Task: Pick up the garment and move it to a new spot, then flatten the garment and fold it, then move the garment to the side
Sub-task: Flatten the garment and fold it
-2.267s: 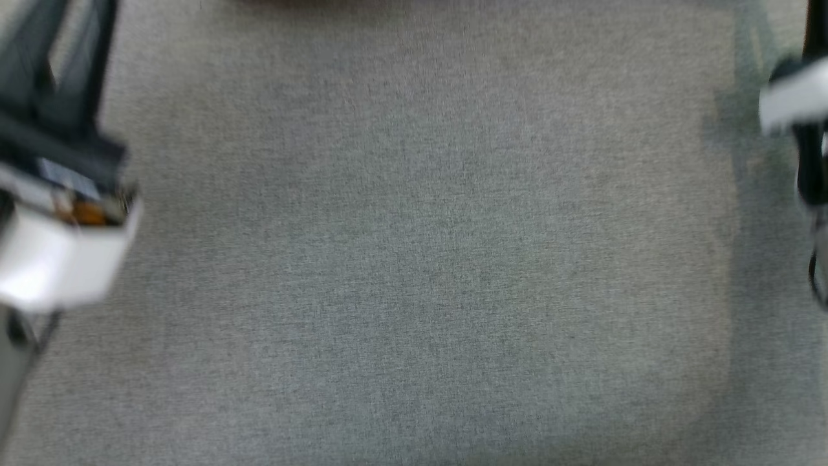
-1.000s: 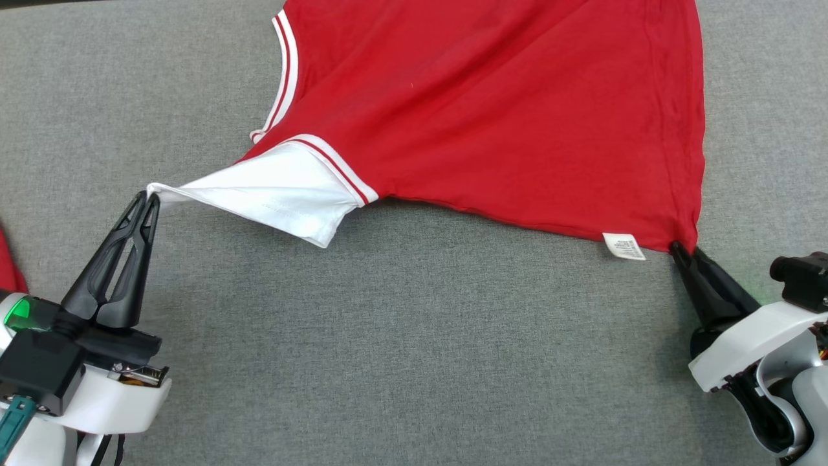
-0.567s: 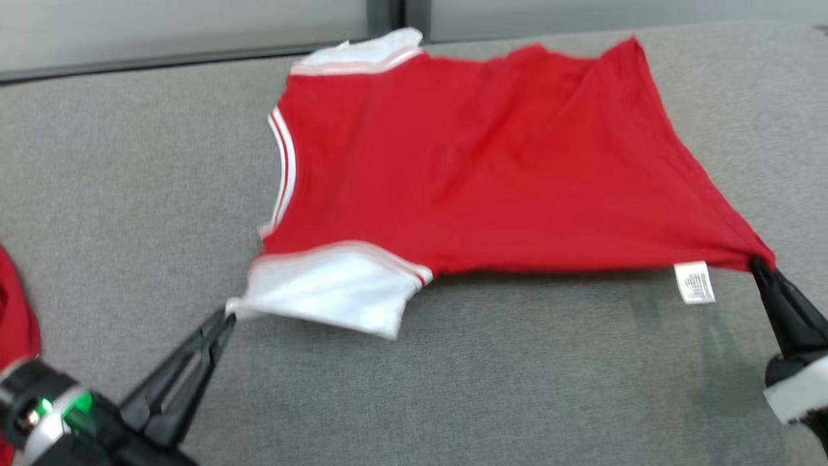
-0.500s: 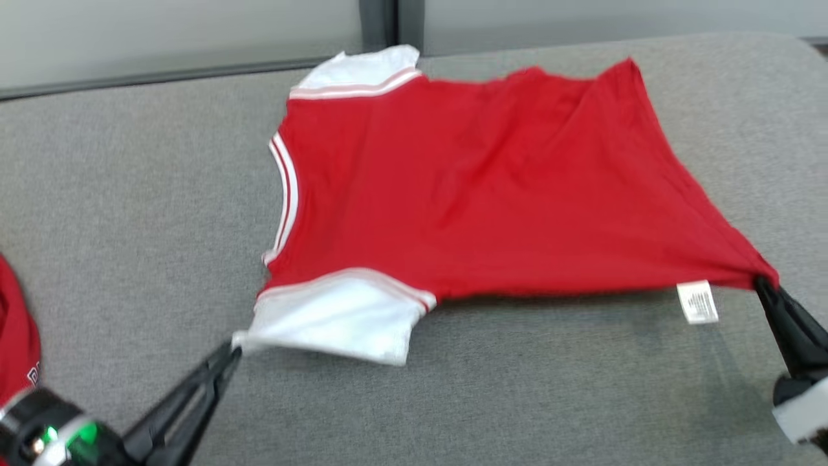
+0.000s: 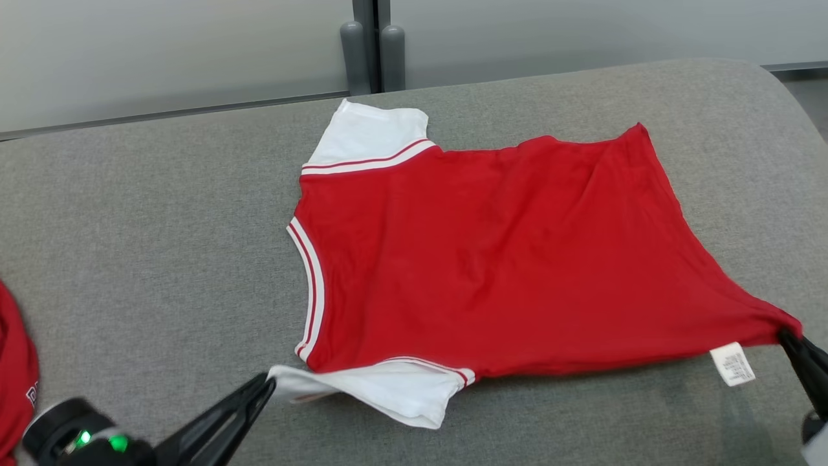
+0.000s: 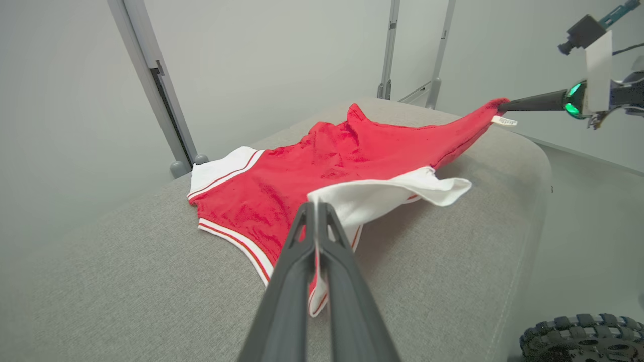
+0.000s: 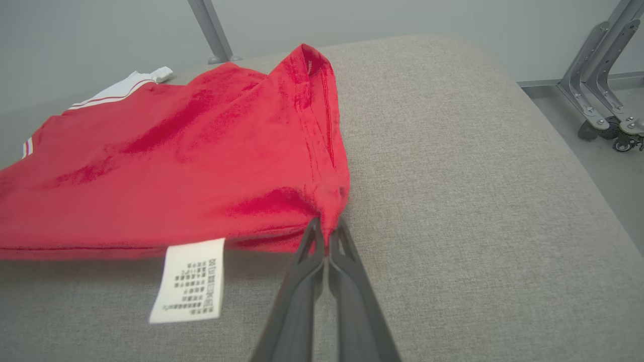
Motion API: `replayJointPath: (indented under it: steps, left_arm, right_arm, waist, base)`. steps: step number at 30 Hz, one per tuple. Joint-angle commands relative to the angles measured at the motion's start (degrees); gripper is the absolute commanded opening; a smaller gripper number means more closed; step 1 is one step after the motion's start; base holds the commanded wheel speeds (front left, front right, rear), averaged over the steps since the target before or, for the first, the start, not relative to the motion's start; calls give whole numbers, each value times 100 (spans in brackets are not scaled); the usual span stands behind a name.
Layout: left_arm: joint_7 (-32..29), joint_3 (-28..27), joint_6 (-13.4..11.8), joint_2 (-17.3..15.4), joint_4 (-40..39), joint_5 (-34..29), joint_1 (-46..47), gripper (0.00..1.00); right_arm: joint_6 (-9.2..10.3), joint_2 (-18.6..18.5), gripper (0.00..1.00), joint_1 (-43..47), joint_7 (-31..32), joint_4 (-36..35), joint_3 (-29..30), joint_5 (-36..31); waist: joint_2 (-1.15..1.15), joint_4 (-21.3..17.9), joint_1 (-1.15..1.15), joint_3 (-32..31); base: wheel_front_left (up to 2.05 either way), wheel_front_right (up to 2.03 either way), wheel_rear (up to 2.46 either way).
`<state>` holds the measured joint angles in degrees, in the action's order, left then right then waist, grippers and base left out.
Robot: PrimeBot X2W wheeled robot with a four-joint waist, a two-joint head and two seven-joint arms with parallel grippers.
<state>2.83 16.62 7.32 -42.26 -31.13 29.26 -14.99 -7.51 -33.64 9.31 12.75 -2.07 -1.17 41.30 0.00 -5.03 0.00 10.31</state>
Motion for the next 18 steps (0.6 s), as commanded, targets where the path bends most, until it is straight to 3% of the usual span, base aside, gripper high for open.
replayJointPath:
  steps: [1, 9, 18]
  left_arm:
    - [3, 127, -2, 115, 183, 92, 357, 0]
    - [177, 917, 14, 300, 1535, 280, 2055, 0]
    - [549, 1909, 15, 260, 2704, 262, 3492, 0]
  right_arm:
    - [3, 165, 0, -319, 158, 80, -26, -93]
    - [3, 738, 0, -1505, 528, 1001, -144, -264]
    - [3, 807, 0, -2676, 279, 1869, -412, -480]
  waist:
    - [0, 17, 0, 12]
    - [0, 144, 0, 261]
    - [0, 185, 0, 739]
  base:
    - [0, 0, 0]
    - [0, 0, 0]
    - [0, 0, 0]
